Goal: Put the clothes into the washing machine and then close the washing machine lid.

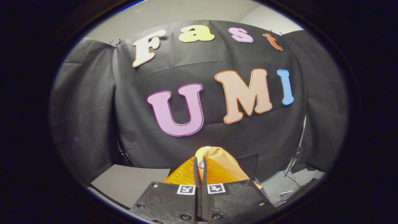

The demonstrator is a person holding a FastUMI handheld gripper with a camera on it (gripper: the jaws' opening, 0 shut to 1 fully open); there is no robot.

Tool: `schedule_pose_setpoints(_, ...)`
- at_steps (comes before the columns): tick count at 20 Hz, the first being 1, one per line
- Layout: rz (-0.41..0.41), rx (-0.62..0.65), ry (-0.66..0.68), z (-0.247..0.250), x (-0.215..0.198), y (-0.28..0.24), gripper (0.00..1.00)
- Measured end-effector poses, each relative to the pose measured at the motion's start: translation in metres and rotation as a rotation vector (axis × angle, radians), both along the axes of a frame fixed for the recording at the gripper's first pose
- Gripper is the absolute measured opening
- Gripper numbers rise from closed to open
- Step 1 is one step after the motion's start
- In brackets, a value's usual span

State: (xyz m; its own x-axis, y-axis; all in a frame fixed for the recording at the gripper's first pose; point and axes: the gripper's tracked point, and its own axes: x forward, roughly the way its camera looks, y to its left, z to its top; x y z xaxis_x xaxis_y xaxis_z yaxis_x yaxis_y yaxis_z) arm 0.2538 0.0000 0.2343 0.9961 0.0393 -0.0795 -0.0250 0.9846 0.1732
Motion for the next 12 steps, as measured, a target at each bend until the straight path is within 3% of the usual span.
schedule_pose_setpoints(7,-0.020,-0.053,0.007,-0.028,0.011,-0.025,0.00)
schedule_pose_setpoints(12,-0.006,-0.074,0.083,-0.085,0.021,-0.031,0.00)
